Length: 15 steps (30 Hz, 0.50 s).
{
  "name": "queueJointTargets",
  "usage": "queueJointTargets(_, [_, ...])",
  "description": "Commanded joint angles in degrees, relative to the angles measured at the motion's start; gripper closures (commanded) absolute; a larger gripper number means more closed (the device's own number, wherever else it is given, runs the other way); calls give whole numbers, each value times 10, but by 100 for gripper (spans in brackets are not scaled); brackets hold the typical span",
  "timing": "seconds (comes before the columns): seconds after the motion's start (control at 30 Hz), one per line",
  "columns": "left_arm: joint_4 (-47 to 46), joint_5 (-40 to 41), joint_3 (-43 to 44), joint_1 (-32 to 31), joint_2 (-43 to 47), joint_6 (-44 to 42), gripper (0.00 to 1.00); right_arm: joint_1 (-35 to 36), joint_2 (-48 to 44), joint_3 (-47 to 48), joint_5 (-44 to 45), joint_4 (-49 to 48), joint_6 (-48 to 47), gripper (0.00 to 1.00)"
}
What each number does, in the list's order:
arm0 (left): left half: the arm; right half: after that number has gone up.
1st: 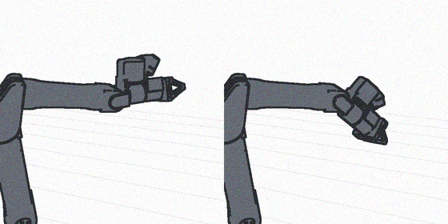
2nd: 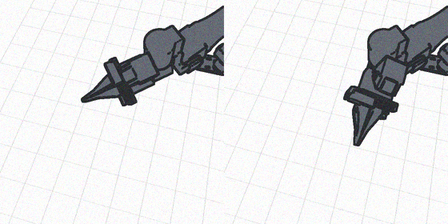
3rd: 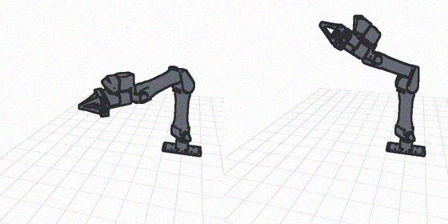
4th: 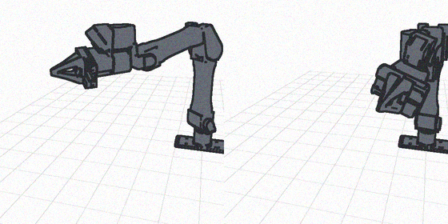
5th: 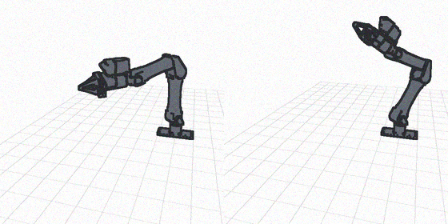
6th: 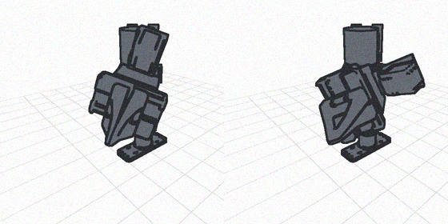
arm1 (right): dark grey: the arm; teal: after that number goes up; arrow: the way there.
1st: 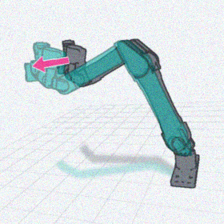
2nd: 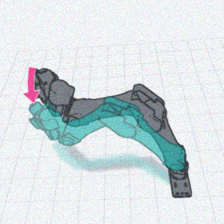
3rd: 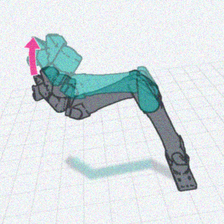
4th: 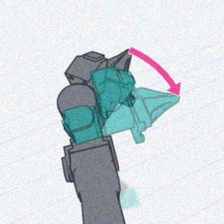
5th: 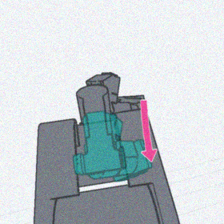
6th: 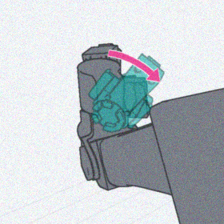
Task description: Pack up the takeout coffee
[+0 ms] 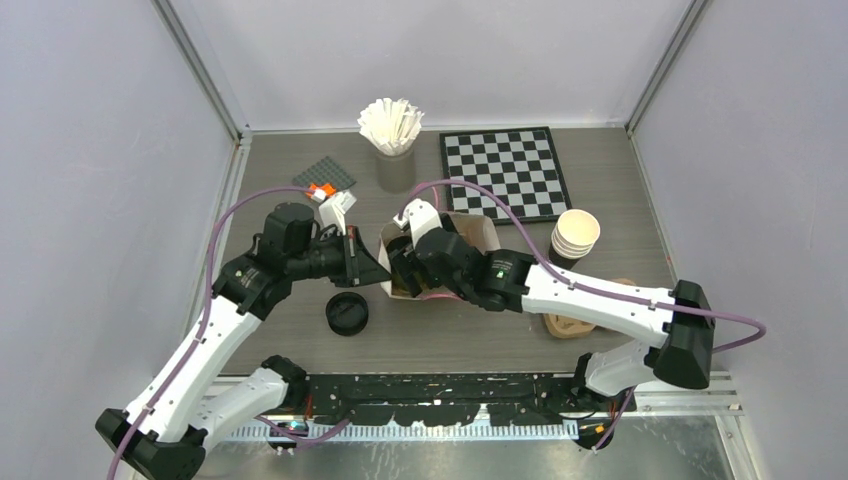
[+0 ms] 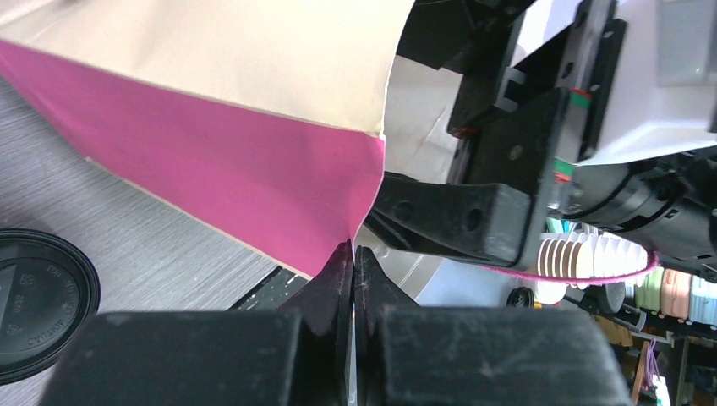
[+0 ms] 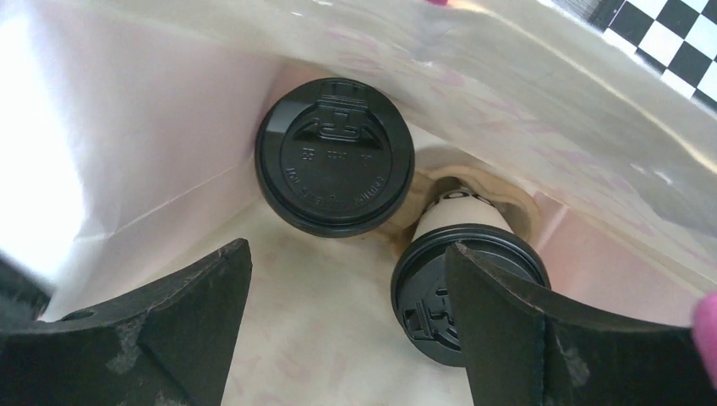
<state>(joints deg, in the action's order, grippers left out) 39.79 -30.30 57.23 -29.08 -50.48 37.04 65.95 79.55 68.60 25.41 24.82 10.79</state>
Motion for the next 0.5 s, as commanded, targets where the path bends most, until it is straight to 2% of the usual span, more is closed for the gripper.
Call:
queueJointTargets(0.0, [-33, -14, -2, -2, 7, -7, 100, 4, 21, 24, 22, -45, 14, 12])
queueJointTargets(0.23, [-18, -13, -2, -2, 6, -13, 100, 4, 42, 8, 26, -76, 37, 11])
queueJointTargets(0.47, [21, 2, 11, -2, 6, -35, 100, 2, 20, -58, -9, -158, 42, 12])
